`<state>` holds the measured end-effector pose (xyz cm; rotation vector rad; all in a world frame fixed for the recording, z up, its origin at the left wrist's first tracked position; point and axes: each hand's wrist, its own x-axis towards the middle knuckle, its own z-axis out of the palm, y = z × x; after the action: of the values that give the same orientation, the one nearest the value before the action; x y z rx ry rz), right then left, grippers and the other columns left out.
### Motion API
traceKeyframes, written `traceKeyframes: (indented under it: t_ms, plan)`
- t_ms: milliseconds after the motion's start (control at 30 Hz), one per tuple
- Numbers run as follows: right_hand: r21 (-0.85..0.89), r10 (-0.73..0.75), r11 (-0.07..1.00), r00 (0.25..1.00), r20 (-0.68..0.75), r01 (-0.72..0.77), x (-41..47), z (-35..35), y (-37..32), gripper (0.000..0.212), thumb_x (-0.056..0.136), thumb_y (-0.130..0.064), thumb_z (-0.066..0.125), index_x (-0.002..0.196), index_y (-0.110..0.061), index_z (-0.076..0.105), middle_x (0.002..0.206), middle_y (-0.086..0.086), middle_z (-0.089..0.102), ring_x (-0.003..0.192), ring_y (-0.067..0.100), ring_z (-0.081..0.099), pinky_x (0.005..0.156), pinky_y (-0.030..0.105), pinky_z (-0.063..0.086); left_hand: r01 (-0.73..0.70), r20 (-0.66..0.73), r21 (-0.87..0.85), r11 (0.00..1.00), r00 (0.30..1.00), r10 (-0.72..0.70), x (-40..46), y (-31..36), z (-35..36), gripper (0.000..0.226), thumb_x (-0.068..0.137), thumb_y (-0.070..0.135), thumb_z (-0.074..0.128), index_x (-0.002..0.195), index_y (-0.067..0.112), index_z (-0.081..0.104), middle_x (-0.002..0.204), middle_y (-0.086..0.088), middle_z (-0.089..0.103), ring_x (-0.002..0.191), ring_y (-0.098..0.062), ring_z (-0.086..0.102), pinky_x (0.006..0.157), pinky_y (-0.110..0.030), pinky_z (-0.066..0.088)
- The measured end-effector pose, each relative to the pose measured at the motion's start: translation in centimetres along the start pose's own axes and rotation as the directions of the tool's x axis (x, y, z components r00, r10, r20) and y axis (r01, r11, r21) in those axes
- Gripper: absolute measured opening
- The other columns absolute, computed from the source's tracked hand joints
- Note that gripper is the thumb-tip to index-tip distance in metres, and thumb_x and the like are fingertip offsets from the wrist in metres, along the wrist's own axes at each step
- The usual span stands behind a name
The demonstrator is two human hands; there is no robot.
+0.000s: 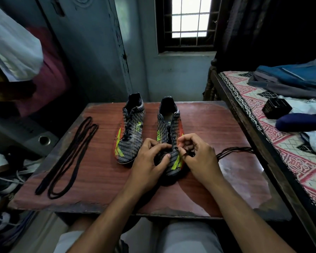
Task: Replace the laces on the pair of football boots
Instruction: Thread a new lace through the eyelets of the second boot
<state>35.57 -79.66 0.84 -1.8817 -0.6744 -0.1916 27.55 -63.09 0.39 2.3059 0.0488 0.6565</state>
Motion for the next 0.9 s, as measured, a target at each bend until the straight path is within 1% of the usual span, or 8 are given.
traceKeyframes:
  t_ms: [100, 200, 333, 467, 633, 733, 800, 900]
  plan:
    - [-0.095, -0.094, 0.991, 0.995, -0.014, 0.093, -0.1, 0.2, -0.3, 0.031, 0.087, 0.0, 0.074, 0.109, -0.022, 0.067, 0.089, -0.01, 0.068, 0.082, 0.006, 0.065, 0.074, 0.012, 0.05, -0.021, 0.02, -0.014, 1.0, 1.0, 0.021, 0.0, -0.2, -0.1, 0.035, 0.092, 0.037, 0.064, 0.124, 0.026, 0.072, 0.105, 0.009, 0.046, 0.104, -0.002, 0.052, 0.09, -0.007, 0.038]
    - [-0.194, -0.183, 0.964, 0.983, 0.021, 0.183, -0.2, 0.1, -0.5, 0.036, 0.088, 0.002, 0.07, 0.116, -0.021, 0.064, 0.094, -0.009, 0.064, 0.085, 0.002, 0.061, 0.077, 0.009, 0.047, -0.059, 0.079, -0.036, 0.998, 0.995, 0.062, -0.1, -0.3, -0.2, 0.038, 0.095, 0.033, 0.063, 0.132, 0.026, 0.069, 0.112, 0.006, 0.044, 0.111, -0.008, 0.051, 0.098, -0.018, 0.042]
    - [-0.257, -0.218, 0.937, 0.971, 0.099, 0.237, -0.5, -0.2, -0.7, 0.044, 0.087, 0.006, 0.066, 0.123, -0.019, 0.063, 0.098, -0.008, 0.057, 0.085, 0.001, 0.052, 0.083, 0.003, 0.039, -0.067, 0.081, -0.04, 0.997, 0.994, 0.071, -0.2, -0.4, -0.4, 0.039, 0.095, 0.03, 0.063, 0.133, 0.022, 0.068, 0.113, 0.008, 0.045, 0.113, -0.01, 0.052, 0.099, -0.025, 0.045]
    - [-0.293, -0.257, 0.913, 0.958, 0.129, 0.284, -0.3, -0.2, -0.8, 0.047, 0.087, 0.007, 0.064, 0.129, -0.016, 0.063, 0.104, -0.005, 0.059, 0.092, 0.002, 0.051, 0.092, 0.011, 0.044, -0.065, 0.077, -0.054, 0.996, 0.995, 0.069, -0.1, -0.2, -0.5, 0.04, 0.093, 0.028, 0.063, 0.131, 0.018, 0.069, 0.11, 0.009, 0.047, 0.109, -0.007, 0.053, 0.096, -0.021, 0.044]
    - [-0.367, -0.274, 0.873, 0.946, 0.174, 0.32, -0.5, 0.1, -1.5, 0.052, 0.082, 0.009, 0.063, 0.129, -0.013, 0.061, 0.105, -0.001, 0.061, 0.096, 0.016, 0.057, 0.088, 0.029, 0.052, -0.041, 0.076, -0.065, 0.997, 0.996, 0.046, 0.1, -0.2, -0.5, 0.039, 0.091, 0.027, 0.064, 0.129, 0.018, 0.07, 0.107, 0.01, 0.047, 0.104, -0.005, 0.054, 0.093, -0.017, 0.044]
    - [-0.383, -0.262, 0.861, 0.937, 0.231, 0.335, -0.2, -0.2, -1.9, 0.063, 0.075, 0.014, 0.069, 0.131, -0.013, 0.06, 0.102, -0.006, 0.057, 0.095, 0.016, 0.056, 0.086, 0.031, 0.053, -0.042, 0.078, -0.062, 0.997, 0.996, 0.047, 0.0, -0.1, -0.6, 0.038, 0.091, 0.027, 0.064, 0.128, 0.018, 0.071, 0.106, 0.011, 0.045, 0.103, -0.004, 0.053, 0.092, -0.014, 0.043]
    - [-0.345, -0.216, 0.889, 0.94, 0.264, 0.301, 0.2, -0.7, -1.9, 0.062, 0.079, 0.013, 0.065, 0.133, -0.015, 0.059, 0.098, -0.012, 0.051, 0.094, 0.014, 0.054, 0.086, 0.029, 0.052, -0.038, 0.081, -0.052, 0.998, 0.996, 0.043, 0.0, -0.1, -0.5, 0.038, 0.092, 0.028, 0.064, 0.129, 0.021, 0.07, 0.106, 0.013, 0.044, 0.103, -0.003, 0.052, 0.092, -0.015, 0.043]
    - [-0.278, -0.202, 0.923, 0.949, 0.241, 0.267, 0.4, -0.9, -1.6, 0.057, 0.085, 0.01, 0.062, 0.135, -0.016, 0.06, 0.097, -0.009, 0.057, 0.093, 0.015, 0.058, 0.088, 0.029, 0.052, -0.027, 0.074, -0.047, 0.999, 0.997, 0.031, 0.0, -0.1, -0.5, 0.038, 0.092, 0.03, 0.064, 0.129, 0.023, 0.069, 0.105, 0.018, 0.043, 0.1, 0.003, 0.049, 0.088, -0.011, 0.041]
